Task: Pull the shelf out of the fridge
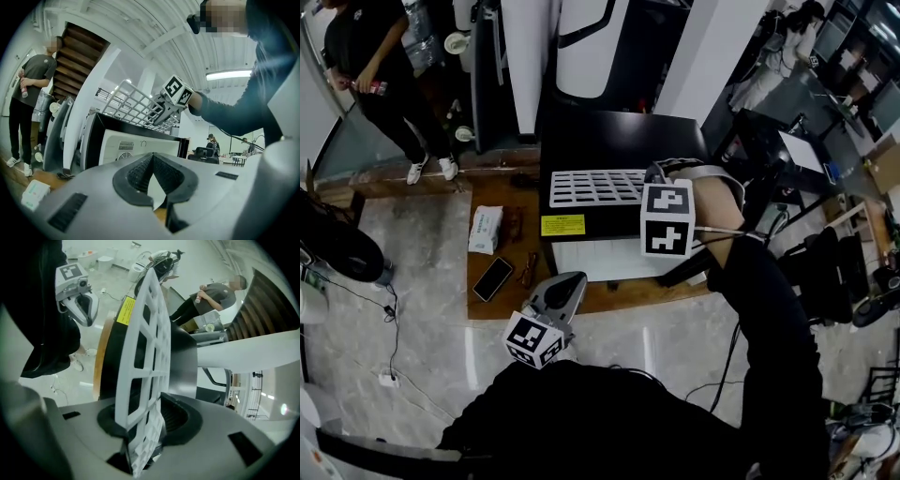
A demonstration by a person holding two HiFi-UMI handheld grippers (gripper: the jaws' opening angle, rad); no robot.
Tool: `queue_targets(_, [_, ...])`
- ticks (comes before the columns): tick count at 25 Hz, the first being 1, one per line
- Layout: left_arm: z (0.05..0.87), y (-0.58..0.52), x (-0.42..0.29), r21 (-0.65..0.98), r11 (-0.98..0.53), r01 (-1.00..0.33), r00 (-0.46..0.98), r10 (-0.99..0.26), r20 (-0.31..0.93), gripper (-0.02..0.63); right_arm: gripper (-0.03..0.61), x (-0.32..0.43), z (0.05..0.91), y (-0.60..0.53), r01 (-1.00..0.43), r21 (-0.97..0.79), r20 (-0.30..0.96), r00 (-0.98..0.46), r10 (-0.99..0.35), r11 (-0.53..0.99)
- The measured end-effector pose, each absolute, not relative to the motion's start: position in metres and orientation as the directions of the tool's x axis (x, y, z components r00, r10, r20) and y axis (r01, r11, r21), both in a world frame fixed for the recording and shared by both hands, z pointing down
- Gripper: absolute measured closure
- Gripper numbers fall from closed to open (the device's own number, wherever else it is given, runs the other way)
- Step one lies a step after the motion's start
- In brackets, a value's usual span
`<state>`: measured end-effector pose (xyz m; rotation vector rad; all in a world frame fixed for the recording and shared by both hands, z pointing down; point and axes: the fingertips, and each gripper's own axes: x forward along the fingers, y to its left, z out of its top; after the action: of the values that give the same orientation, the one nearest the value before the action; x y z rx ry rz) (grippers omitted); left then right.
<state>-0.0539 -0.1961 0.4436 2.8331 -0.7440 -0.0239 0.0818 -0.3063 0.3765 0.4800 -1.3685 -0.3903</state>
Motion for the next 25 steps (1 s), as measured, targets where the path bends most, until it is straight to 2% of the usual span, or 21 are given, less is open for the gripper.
queue_targets(2, [0.445,-0.196,-0.054,0.208,-0.853,-0.479,0.875,-0.483,0.035,0.607,0.401,0.081,0.379,-0.301,-0.020,0.471,0.876,0.131,-0.465,0.882])
queue_targets(6, [0.448,-0.194,-0.057,0.217,-0.854,-0.474,0.878,-0.478,0.035,0.607,0.354,0.079,0.380,-0.292,-0.043,0.370,0.928,0.066,-0.367,0.928])
queue_targets(10, [0.451,-0.195,-0.062,0.230,-0.848,-0.478,0.875,-0.482,0.039,0.607,0.263,0.077,0.386,-0.279,-0.066,0.261,0.965,0.013,-0.260,0.963])
queue_targets(22, [0.457,-0.194,-0.070,0.253,-0.828,-0.500,0.862,-0.505,0.051,0.607,0.195,0.076,0.408,-0.266,-0.064,0.184,0.983,-0.004,-0.184,0.981])
queue_targets(25, [0.460,-0.193,-0.069,0.258,-0.822,-0.508,0.857,-0.512,0.057,0.607,0.195,0.077,0.416,-0.263,-0.073,0.184,0.983,-0.016,-0.185,0.980])
